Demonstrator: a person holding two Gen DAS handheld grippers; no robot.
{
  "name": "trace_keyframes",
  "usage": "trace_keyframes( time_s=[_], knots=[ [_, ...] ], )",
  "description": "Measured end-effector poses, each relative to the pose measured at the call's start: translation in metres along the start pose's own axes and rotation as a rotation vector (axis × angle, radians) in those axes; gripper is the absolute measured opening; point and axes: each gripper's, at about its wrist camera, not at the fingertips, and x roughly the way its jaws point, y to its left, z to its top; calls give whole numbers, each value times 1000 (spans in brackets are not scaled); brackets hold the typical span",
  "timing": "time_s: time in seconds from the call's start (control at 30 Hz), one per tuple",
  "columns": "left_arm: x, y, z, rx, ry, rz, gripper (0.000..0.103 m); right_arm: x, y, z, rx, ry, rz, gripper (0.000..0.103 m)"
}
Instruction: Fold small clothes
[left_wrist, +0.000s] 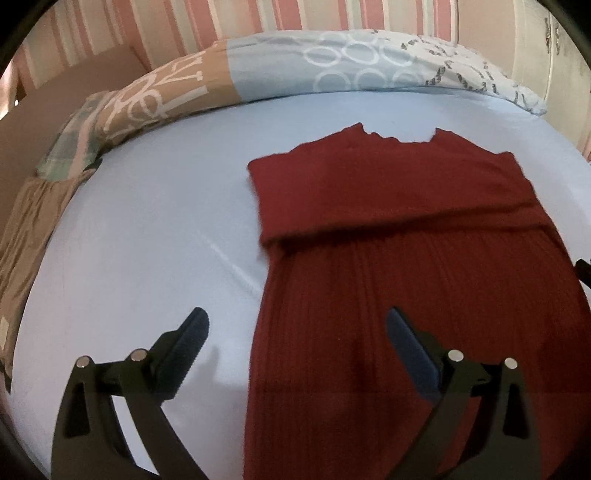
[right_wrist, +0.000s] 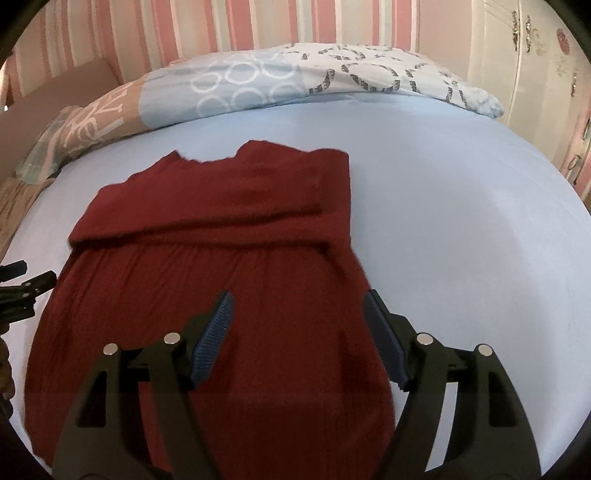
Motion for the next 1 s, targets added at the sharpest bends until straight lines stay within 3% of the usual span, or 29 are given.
trace_keyframes(
  time_s=[0.3,0.6,1.0],
  knots=[
    [-59,12,-67,-6,-6,41,97,-67,11,-60,-59,-2,-5,80],
    [-94,23,-137,-53,11,-24,97,-118,10,-123,-65,-1,-30,84],
    [-107,17,-173,-105,29,-98,97,-144,10,-142,-44,-7,-10,86]
  ],
)
